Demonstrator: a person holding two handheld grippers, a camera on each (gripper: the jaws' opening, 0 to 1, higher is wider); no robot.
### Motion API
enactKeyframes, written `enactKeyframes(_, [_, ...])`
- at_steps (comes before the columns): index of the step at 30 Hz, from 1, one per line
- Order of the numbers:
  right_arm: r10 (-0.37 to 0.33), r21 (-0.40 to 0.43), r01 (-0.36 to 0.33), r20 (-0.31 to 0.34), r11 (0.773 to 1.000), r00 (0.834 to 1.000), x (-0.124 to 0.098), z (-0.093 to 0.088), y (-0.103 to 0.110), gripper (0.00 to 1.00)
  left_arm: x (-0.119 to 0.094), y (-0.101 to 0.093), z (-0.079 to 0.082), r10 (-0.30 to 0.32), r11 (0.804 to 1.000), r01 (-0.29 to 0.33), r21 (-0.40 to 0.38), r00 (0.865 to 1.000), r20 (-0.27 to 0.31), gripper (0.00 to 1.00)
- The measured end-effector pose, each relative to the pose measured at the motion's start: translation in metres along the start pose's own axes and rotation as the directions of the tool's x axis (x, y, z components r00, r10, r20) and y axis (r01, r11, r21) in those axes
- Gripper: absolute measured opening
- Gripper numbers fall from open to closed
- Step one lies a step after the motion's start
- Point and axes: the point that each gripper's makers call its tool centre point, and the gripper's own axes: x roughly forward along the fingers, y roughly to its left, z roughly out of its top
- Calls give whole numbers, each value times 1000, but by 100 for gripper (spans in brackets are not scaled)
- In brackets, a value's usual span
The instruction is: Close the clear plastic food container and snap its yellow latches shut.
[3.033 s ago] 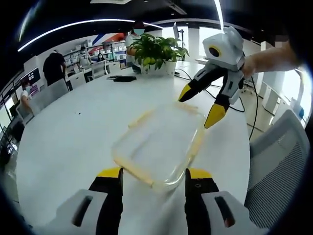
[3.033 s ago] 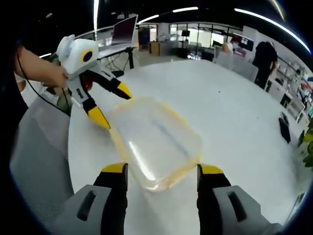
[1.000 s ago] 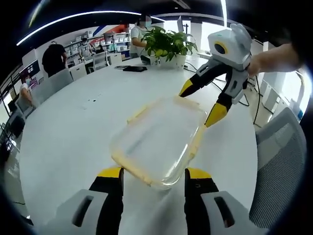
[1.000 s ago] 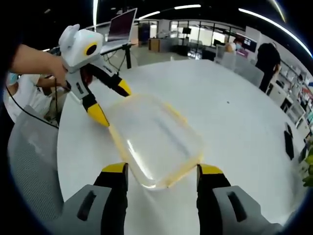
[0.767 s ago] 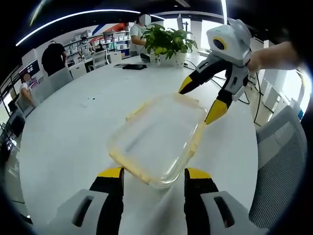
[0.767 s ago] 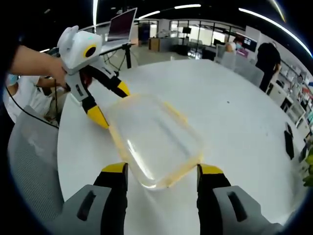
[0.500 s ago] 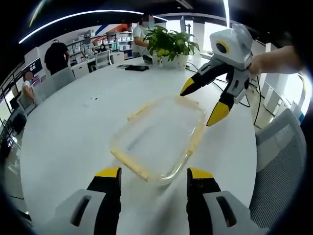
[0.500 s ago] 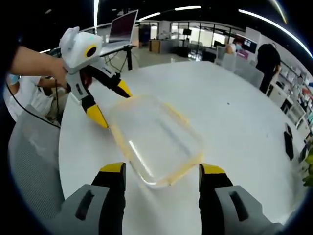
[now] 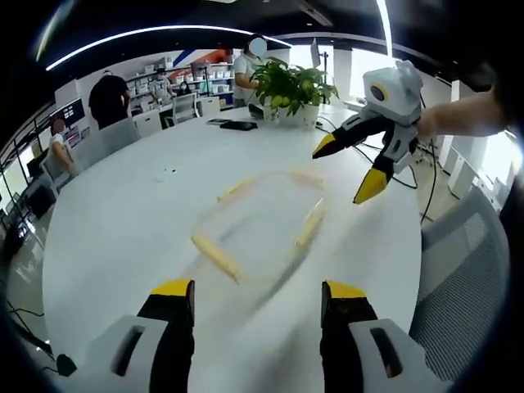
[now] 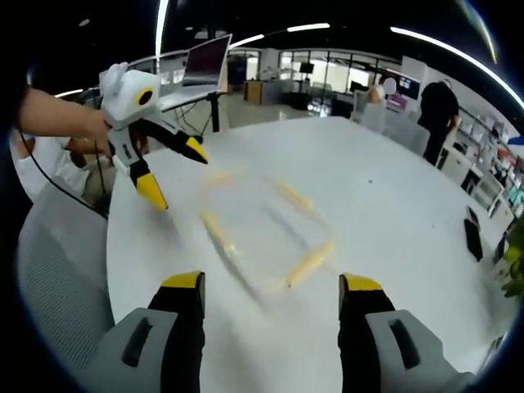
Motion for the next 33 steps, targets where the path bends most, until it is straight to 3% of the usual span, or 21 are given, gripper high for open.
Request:
enactKeyframes(11, [-47,24,45,69,999,997,-29,-13,14,68,-22,-12,-4,55,998,-55,-13,996,66,68])
enactKeyframes(18, [-88,41,84,101,996,991,-46,-25,26,72,-42,-20,-5,105,994,-103,-19,987,120,71])
enactKeyframes(24, [-125,78,115,137,990,983,-64,-37,38,75,-58,-31,-17,133,991,-135,3,981,144,73])
enactKeyframes(33, [-196,114,177,174,977,965,-88,-50,46,77,-77,-50,-28,180,984,-177,-31,965,191,74])
